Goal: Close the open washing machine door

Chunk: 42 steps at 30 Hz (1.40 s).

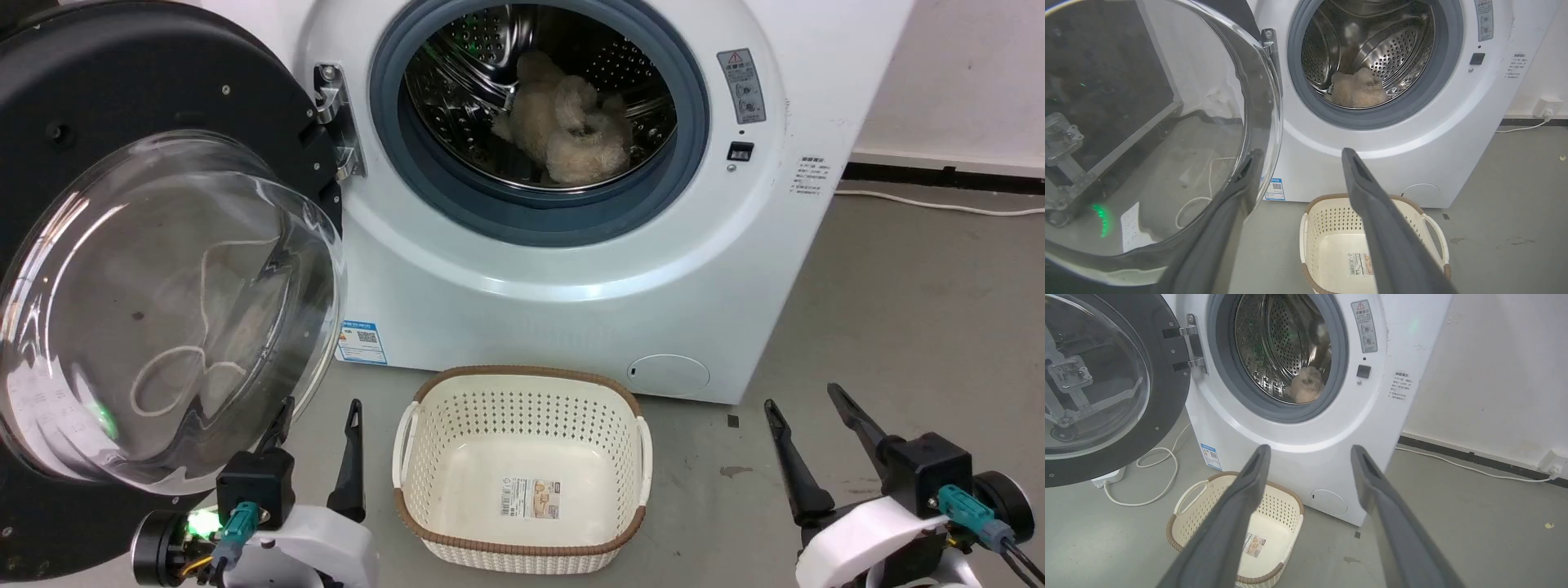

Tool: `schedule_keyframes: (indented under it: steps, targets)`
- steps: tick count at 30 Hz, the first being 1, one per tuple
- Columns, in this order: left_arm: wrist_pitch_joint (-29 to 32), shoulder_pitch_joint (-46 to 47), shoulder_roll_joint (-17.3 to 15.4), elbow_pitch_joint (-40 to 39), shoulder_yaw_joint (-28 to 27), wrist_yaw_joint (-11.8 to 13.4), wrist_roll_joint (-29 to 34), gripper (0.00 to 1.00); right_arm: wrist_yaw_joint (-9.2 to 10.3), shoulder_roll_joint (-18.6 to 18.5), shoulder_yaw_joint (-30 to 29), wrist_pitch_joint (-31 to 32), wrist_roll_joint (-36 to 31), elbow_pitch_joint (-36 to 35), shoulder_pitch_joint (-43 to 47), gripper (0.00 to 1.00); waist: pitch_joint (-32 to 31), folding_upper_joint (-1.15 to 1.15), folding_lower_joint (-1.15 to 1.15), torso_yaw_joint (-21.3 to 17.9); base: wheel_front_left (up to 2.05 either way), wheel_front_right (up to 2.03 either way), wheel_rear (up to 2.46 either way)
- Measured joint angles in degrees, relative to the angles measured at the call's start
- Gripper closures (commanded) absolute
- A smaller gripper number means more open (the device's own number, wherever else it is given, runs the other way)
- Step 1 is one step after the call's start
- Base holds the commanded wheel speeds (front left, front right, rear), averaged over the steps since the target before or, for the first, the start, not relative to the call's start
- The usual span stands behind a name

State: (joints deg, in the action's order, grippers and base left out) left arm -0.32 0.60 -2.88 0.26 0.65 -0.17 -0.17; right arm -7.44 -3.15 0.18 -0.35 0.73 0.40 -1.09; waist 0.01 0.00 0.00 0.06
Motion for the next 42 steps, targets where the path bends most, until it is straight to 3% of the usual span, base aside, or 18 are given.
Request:
schedule_keyframes:
  steps: [11,24,42]
  targets:
    - [-1.3,0.0,-0.2,-0.1,0.5,0.1,0.0,0.0,0.01,0.0,0.2,-1.4,0.4,0.1,0.0,0.0,-0.2,0.0,0.0,1.3,0.0,0.0,0.0]
    - [-2.8,0.0,-1.2,-0.5,1.3,0.3,0.0,0.0,0.0,0.0,1.7,-2.9,1.3,0.5,0.0,0.0,-0.7,0.0,0.0,6.0,0.0,0.0,0.0]
    - [-4.9,-2.4,-1.7,-3.6,0.6,3.1,0.0,0.0,0.0,-0.7,7.7,-4.9,3.1,3.3,-1.7,0.0,0.4,0.0,0.0,11.6,-0.02,-0.02,-0.02]
